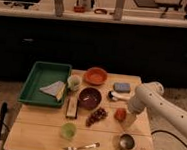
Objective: Place apple in purple bowl
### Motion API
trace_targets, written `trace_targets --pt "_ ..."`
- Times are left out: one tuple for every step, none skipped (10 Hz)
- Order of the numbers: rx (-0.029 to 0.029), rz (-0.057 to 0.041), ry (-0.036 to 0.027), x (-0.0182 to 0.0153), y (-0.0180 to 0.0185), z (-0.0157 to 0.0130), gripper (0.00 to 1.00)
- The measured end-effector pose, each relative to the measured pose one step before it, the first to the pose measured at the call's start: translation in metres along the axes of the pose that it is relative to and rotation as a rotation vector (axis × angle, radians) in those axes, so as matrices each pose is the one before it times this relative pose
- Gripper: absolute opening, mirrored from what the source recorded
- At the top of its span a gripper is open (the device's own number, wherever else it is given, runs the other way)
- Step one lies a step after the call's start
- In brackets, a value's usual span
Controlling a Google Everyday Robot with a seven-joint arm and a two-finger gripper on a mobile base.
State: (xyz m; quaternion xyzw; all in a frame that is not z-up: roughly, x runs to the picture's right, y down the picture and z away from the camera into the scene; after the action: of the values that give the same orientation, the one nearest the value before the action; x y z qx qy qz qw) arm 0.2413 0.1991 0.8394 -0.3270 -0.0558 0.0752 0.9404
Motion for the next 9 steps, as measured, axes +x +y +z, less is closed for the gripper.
trace_targets --pt "0.00029 -0.00048 -0.00128 0.00076 -0.00084 0.00121 0.8" --pt "-0.0007 -0.00069 0.00024 0.00106 -0.00039 0.00116 0.8" --pt "-0.00126 -0.00809 -0.00431 -0.00051 -0.00054 0.00062 0.8" --pt "-0.00457 -0.0248 -0.0063 -0.00254 0.00155 0.00067 0.77" --pt "-0.00733 -0.02836 -0.00682 -0.00371 0.00221 0.00123 0.69" --pt "-0.0068 -0.02297 -0.00777 -0.00326 0.00252 0.00118 0.59" --pt "-0.00403 -0.01204 -0.00476 -0.00231 0.00229 0.00043 0.51" --pt "-0.00329 -0.01674 -0.00763 -0.0044 0.00241 0.00007 0.39" --pt "0.00258 -0.01086 -0.00547 -0.00389 0.00095 -0.00131 0.29"
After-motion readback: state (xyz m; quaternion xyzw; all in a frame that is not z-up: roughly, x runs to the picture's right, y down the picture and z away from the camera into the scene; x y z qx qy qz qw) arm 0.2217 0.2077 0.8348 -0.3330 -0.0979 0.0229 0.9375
